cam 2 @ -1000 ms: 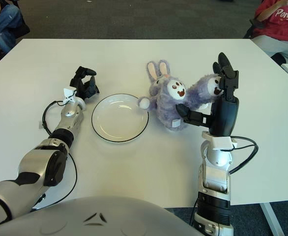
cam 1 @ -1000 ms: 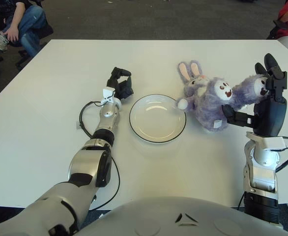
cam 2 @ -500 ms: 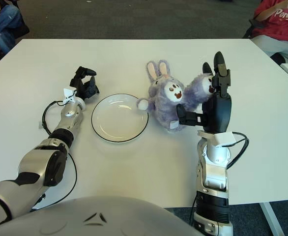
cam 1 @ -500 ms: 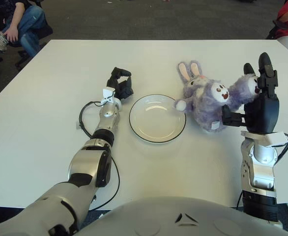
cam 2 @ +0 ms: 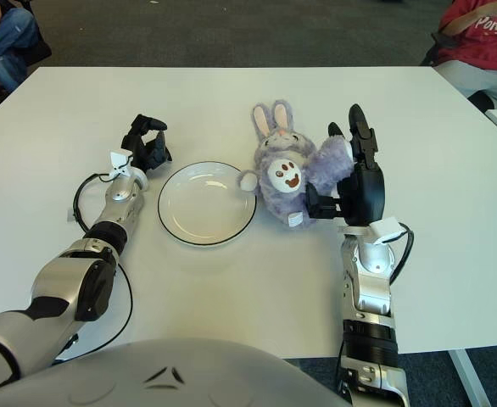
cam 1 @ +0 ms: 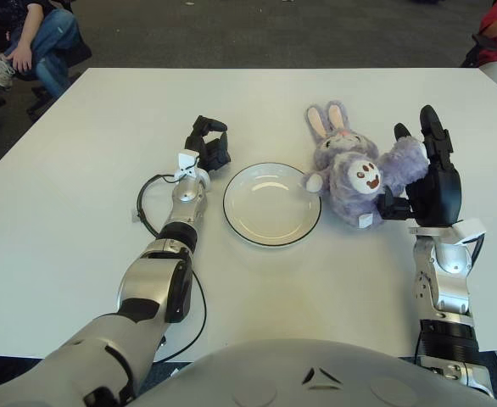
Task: Put the doll into the plate.
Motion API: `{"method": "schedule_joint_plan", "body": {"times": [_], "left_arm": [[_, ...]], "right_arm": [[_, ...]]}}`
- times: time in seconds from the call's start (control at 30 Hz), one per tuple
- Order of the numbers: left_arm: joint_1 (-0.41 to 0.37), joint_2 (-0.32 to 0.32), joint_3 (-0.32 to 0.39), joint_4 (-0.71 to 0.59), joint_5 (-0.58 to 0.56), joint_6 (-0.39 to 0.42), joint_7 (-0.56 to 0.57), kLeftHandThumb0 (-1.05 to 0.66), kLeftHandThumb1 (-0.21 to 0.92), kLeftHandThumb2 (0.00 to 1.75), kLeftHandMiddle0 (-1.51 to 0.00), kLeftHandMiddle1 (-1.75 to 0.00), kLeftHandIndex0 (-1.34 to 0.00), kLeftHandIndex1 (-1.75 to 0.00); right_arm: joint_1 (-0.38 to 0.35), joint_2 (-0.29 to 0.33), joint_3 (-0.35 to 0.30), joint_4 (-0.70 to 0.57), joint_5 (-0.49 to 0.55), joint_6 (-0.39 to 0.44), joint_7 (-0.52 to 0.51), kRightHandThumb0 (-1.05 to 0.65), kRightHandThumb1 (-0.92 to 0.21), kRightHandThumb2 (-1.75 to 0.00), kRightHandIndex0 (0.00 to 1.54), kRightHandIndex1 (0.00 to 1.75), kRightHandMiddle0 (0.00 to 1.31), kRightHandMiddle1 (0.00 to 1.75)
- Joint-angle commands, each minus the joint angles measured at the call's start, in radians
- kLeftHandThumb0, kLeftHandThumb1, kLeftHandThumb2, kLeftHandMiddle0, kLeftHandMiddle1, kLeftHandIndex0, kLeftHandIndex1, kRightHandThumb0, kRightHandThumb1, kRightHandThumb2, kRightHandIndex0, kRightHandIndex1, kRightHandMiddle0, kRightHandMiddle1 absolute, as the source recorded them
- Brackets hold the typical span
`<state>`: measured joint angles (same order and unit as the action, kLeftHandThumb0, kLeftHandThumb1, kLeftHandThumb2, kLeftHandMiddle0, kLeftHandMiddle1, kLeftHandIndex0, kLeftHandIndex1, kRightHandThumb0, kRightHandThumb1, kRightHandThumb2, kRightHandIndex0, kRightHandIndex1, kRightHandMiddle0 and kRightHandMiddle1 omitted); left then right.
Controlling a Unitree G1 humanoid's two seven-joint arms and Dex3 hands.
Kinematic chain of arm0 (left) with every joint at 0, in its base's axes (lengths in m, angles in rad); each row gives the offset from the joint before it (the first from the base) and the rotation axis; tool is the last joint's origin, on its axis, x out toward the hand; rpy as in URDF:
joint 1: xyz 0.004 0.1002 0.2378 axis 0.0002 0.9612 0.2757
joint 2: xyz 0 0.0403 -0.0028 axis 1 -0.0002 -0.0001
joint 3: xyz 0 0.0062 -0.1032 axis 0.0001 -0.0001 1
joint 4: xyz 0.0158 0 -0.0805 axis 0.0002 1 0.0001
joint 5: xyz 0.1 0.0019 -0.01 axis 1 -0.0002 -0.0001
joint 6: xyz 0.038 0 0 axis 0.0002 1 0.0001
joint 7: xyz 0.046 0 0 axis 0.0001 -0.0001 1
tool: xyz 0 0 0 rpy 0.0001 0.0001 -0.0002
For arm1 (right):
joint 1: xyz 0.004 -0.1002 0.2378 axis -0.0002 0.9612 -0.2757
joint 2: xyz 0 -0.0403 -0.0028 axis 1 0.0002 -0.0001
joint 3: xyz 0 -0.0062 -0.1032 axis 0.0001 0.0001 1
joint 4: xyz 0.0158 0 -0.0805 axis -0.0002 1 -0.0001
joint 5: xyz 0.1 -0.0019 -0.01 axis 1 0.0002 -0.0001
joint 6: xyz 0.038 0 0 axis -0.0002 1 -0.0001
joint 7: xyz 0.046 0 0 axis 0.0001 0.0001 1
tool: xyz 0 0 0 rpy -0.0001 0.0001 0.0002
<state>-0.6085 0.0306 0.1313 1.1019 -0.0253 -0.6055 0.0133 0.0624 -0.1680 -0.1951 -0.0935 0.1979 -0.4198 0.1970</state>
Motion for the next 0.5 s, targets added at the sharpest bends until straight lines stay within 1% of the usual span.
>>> {"method": "schedule_joint_plan", "body": {"times": [0.0, 0.03, 0.07, 0.13, 0.23, 0.3, 0.47], "left_arm": [[0.109, -0.009, -0.005, 0.064, 0.008, 0.025, -0.012, -0.37, 0.73, 0.79, -0.95, -1.75, -0.31, -1.75], [0.109, -0.009, -0.005, 0.065, 0.007, 0.025, -0.013, -0.37, 0.72, 0.80, -0.95, -1.75, -0.31, -1.75], [0.108, -0.008, -0.005, 0.065, 0.008, 0.025, -0.014, -0.37, 0.72, 0.80, -0.95, -1.75, -0.31, -1.75], [0.108, -0.008, -0.005, 0.066, 0.008, 0.024, -0.016, -0.37, 0.72, 0.80, -0.95, -1.75, -0.32, -1.75], [0.107, -0.007, -0.005, 0.068, 0.008, 0.025, -0.018, -0.38, 0.72, 0.81, -0.95, -1.75, -0.32, -1.75], [0.107, -0.007, -0.004, 0.068, 0.007, 0.027, -0.019, -0.38, 0.71, 0.81, -0.95, -1.75, -0.32, -1.75], [0.107, -0.005, -0.007, 0.070, 0.011, 0.026, -0.022, -0.38, 0.71, 0.81, -0.95, -1.75, -0.32, -1.75]], "right_arm": [[0.016, -0.031, 0.010, -0.007, -0.045, -0.021, 0.021, -0.41, -0.28, -1.03, 0.15, 0.01, 0.00, 0.03], [0.017, -0.037, 0.012, -0.005, -0.065, -0.031, 0.023, -0.50, -0.35, -0.94, 0.14, 0.01, 0.00, 0.02], [0.019, -0.049, 0.015, -0.006, -0.083, -0.040, 0.029, -0.53, -0.37, -0.91, 0.13, 0.01, 0.00, 0.02], [0.020, -0.068, 0.022, -0.003, -0.110, -0.057, 0.040, -0.63, -0.47, -0.78, 0.12, 0.00, 0.00, 0.01], [0.017, -0.087, 0.029, 0.005, -0.144, -0.083, 0.045, -0.70, -0.53, -0.69, 0.09, 0.00, 0.00, 0.00], [0.016, -0.096, 0.033, 0.010, -0.168, -0.103, 0.043, -0.73, -0.55, -0.65, 0.08, 0.00, 0.01, 0.01], [0.021, -0.112, 0.045, 0.014, -0.187, -0.116, 0.047, -0.80, -0.62, -0.54, 0.03, 0.00, 0.00, 0.05]]}}
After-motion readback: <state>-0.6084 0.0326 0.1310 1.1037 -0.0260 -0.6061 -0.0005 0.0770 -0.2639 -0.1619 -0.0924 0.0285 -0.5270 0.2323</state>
